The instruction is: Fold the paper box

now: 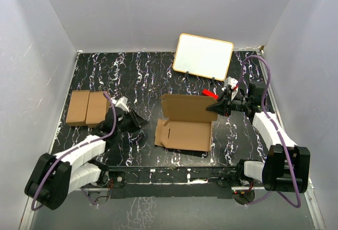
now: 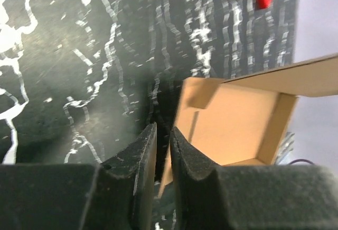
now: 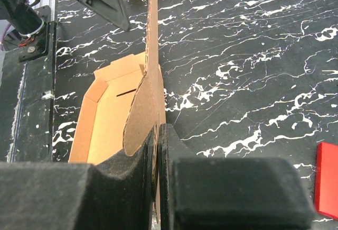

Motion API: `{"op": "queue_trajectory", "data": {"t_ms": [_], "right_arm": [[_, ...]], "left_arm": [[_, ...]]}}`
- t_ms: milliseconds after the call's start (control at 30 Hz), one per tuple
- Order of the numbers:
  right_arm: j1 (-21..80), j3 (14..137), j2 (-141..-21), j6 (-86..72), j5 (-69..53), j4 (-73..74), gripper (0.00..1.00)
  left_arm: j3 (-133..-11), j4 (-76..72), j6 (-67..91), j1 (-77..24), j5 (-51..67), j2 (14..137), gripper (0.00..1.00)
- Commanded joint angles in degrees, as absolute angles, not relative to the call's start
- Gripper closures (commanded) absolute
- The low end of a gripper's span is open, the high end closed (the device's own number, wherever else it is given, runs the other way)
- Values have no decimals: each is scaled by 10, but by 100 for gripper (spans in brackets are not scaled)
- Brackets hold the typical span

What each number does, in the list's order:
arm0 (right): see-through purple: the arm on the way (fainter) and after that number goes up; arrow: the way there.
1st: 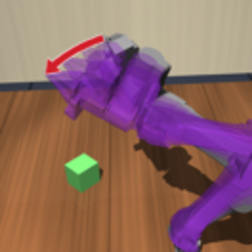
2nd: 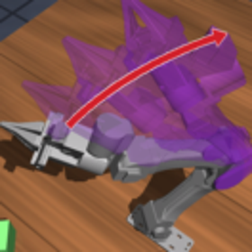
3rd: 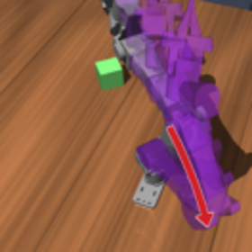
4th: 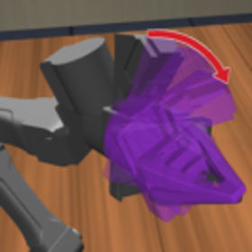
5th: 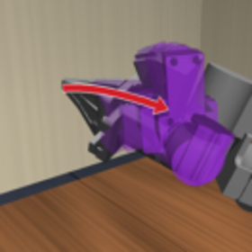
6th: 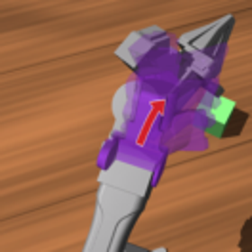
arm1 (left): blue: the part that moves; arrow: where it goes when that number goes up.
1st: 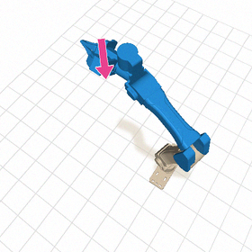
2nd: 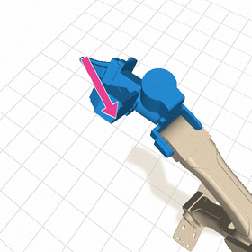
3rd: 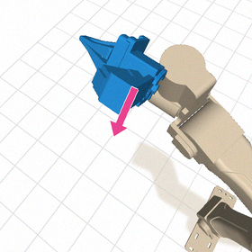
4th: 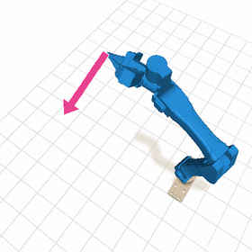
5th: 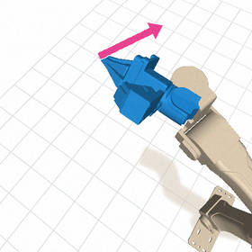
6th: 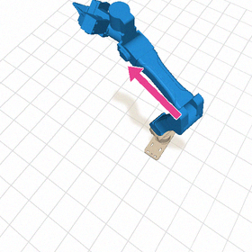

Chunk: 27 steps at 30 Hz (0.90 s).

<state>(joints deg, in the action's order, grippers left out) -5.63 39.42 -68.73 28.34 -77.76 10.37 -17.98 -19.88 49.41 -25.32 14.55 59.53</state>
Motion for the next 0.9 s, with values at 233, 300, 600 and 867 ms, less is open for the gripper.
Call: {"op": "queue_trajectory", "data": {"t_ms": [233, 300, 600, 867], "right_arm": [[-54, 392, -687, 291, -798, 73, 92], [-54, 391, -687, 290, -798, 73, 92], [-54, 391, -688, 291, -800, 73, 92], [-54, 391, -689, 291, -803, 73, 92]], "left_arm": [[-204, -288, 429, -254, 262, 780, 88], [-207, -312, 432, -259, 285, 810, 88], [-210, -390, 441, -289, 368, 854, 85], [-217, -411, 430, -319, 384, 856, 81]]}}
